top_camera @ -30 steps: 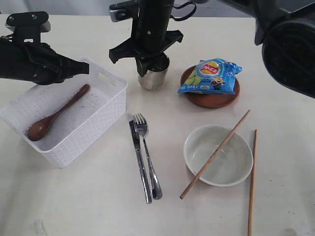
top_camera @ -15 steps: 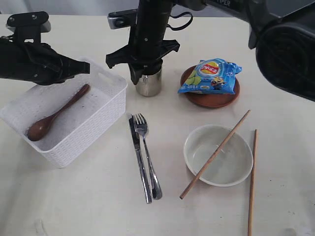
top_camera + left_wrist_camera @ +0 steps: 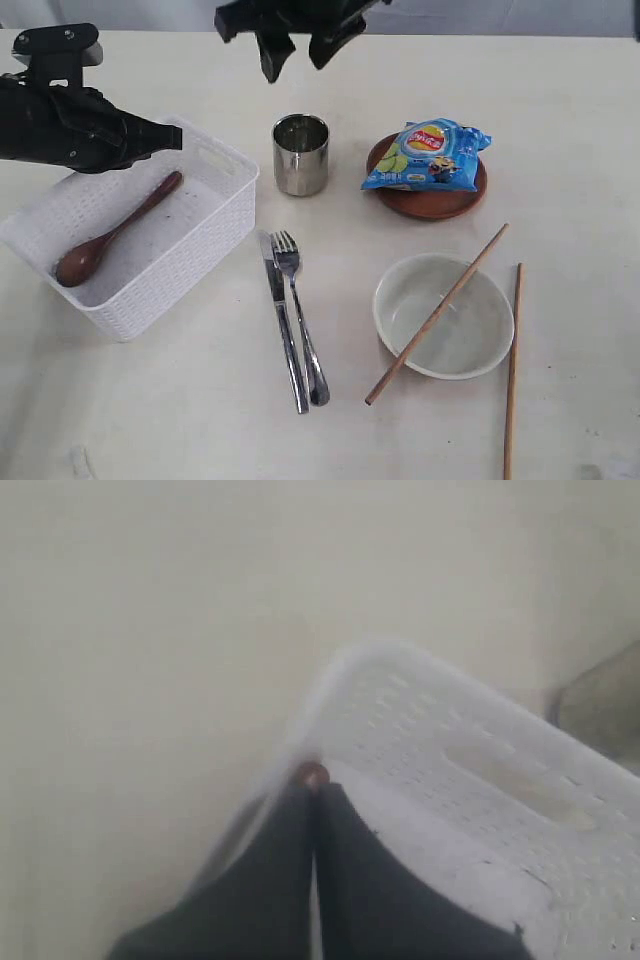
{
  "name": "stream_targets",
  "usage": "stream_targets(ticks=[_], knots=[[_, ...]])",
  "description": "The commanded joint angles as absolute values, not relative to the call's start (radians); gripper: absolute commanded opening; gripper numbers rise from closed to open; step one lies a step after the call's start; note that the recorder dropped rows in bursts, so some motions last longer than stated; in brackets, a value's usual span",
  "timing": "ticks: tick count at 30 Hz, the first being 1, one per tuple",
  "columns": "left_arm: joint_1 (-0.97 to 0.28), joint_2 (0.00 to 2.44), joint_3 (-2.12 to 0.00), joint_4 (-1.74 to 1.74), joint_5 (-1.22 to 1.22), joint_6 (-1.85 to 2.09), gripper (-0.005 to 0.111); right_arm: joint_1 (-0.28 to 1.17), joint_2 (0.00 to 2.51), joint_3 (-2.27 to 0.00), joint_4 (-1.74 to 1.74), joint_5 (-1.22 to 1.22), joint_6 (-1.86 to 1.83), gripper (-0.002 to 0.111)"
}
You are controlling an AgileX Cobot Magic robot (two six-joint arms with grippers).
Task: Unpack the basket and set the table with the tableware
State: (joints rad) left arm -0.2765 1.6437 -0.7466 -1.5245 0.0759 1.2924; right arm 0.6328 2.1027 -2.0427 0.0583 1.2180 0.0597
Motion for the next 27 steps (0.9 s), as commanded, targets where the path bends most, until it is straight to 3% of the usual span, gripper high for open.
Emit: stream_targets(ticks=[1, 15, 20, 27], knots=[[-0.274, 1.638, -0.741, -1.527, 0.08, 1.284, 0.0, 0.59, 1.976, -1.91, 0.04, 1.221, 0.101, 0.054], [-0.274, 1.638, -0.741, -1.527, 0.086, 1.232, 0.0, 0.07, 1.333, -1.016, 0.129, 1.118, 0.118, 0.054], [-0.274, 1.638, -0.745, -1.527, 0.078, 1.225, 0.0, 0.076, 1.298, -0.769, 0.188, 1.102, 0.066, 0.054], [-0.274, 1.638, -0.744, -1.525, 0.098, 1.225, 0.0, 0.191, 1.331, -0.576, 0.263, 0.881, 0.077, 0.054]])
